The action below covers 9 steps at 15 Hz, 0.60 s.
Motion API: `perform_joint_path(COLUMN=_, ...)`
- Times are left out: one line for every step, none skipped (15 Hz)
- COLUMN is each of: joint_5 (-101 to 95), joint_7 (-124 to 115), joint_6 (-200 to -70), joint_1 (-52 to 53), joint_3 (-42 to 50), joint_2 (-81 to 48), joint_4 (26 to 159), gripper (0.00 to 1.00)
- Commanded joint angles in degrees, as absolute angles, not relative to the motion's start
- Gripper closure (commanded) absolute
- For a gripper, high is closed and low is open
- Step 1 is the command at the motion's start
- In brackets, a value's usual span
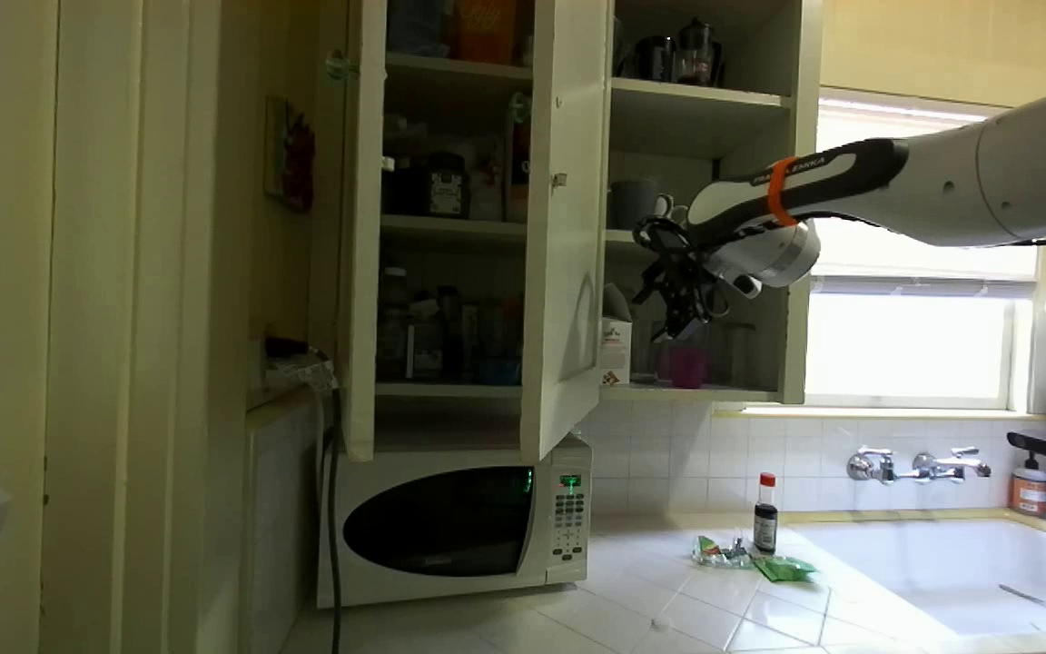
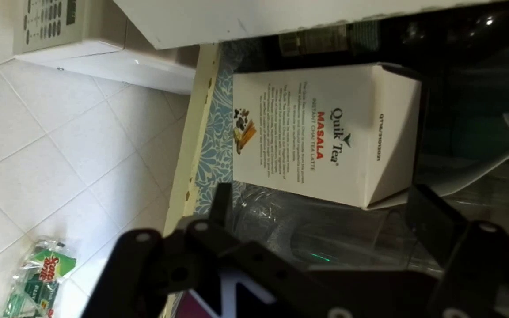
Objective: Remove the box from the cupboard to the right
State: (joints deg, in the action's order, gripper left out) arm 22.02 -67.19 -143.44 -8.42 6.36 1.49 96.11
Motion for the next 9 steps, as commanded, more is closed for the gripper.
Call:
perform_joint_path(joint_5=26.0, joint_7=-64.8, joint_6=-140.7, joint_1=-8.3, joint_3=7.3, joint_2=-1.9, joint_4=91.5, gripper=0.00)
perform_joint_path(joint_5=26.6, joint_7=-64.4, joint_6=-140.3, joint_1=-8.3, joint_3=7.2, joint_2=-2.7, joint_4=90.5, gripper=0.00)
perform_joint_path(joint_5=26.8, joint_7=-64.4, joint_6=-140.0, joint_1=-8.3, joint_3=7.2, joint_2=-3.6, joint_4=89.4, gripper=0.00)
perform_joint_path(joint_5=26.9, joint_7=-64.2, joint_6=-139.8, joint_1=-8.4, joint_3=7.1, joint_2=-4.6, joint_4=88.3, gripper=0.00)
perform_joint_path(joint_5=27.1, joint_7=-64.1, joint_6=-139.5, joint_1=-8.5, joint_3=7.1, joint_2=-5.5, joint_4=87.2, gripper=0.00)
perform_joint_path(joint_5=27.3, joint_7=-64.1, joint_6=-139.2, joint_1=-8.6, joint_3=7.1, joint_2=-6.4, joint_4=86.2, gripper=0.00)
perform_joint_path(joint_5=27.5, joint_7=-64.1, joint_6=-138.7, joint_1=-8.8, joint_3=7.1, joint_2=-7.2, joint_4=85.1, gripper=0.00)
perform_joint_path(joint_5=27.8, joint_7=-63.9, joint_6=-138.5, joint_1=-9.0, joint_3=7.1, joint_2=-8.1, joint_4=84.1, gripper=0.00)
perform_joint_path(joint_5=28.1, joint_7=-63.8, joint_6=-138.2, joint_1=-9.2, joint_3=7.1, joint_2=-8.9, joint_4=83.1, gripper=0.00)
